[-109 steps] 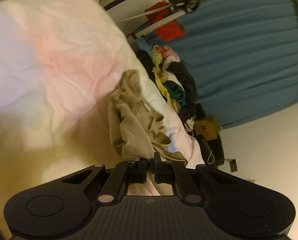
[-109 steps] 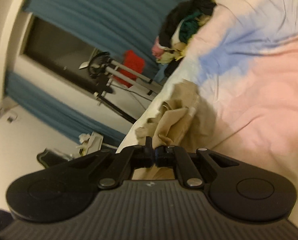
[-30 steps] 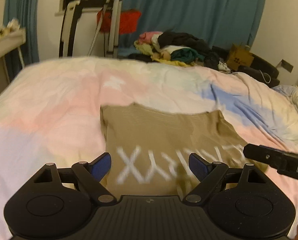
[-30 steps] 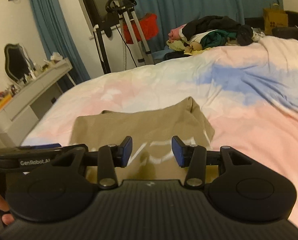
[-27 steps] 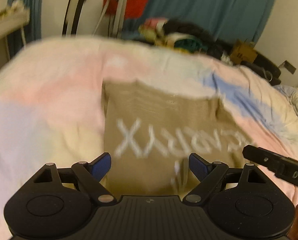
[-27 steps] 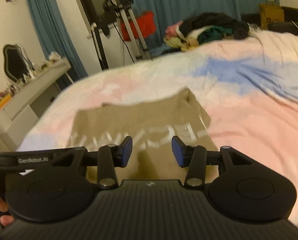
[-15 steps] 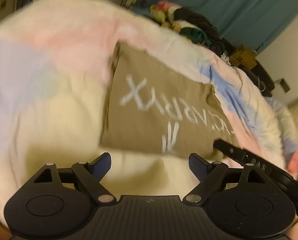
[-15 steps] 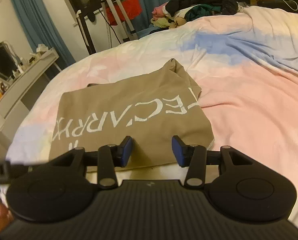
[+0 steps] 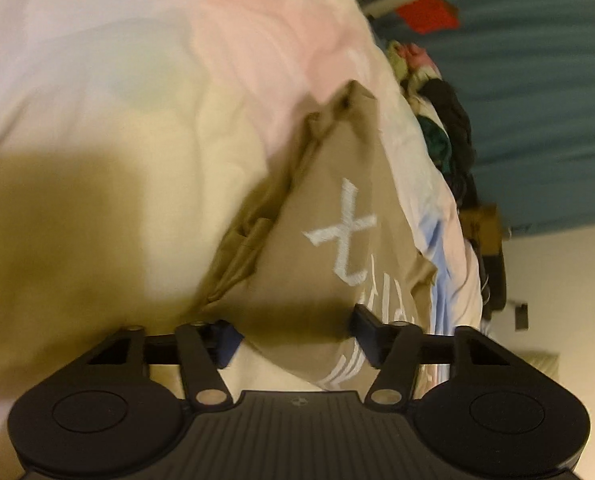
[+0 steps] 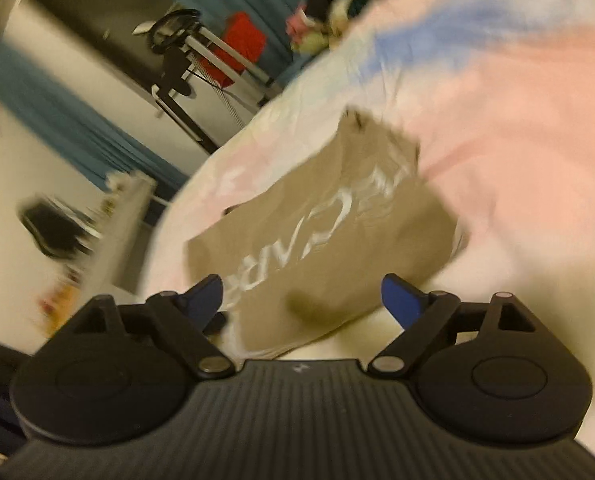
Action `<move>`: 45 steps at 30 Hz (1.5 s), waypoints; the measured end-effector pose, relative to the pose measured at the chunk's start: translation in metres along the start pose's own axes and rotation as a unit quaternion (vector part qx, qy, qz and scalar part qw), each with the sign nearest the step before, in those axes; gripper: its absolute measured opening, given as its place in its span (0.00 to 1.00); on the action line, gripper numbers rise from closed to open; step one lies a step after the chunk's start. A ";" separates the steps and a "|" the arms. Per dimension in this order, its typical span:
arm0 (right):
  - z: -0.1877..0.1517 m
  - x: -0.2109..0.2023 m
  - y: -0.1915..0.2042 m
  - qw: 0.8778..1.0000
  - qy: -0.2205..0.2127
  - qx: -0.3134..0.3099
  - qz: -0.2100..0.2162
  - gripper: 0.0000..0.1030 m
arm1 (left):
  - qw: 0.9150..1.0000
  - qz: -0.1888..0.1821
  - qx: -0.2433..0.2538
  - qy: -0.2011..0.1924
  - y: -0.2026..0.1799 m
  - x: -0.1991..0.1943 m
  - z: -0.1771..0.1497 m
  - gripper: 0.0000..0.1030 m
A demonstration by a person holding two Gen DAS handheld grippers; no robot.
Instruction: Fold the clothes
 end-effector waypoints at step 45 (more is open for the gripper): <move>0.045 -0.028 -0.011 0.972 -0.137 0.177 0.068 0.19 | 0.998 -0.049 0.030 0.004 -0.084 -0.047 0.037 0.15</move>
Point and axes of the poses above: each gripper's, at about its wrist camera, not at the fingertips, and x roughly the way its jaws point, y to its left, z to its top, the point moved 3 cm from there along x, roughly the way its jaws point, and after that the axes turned 8 degrees about x, right-handed, at the moved point
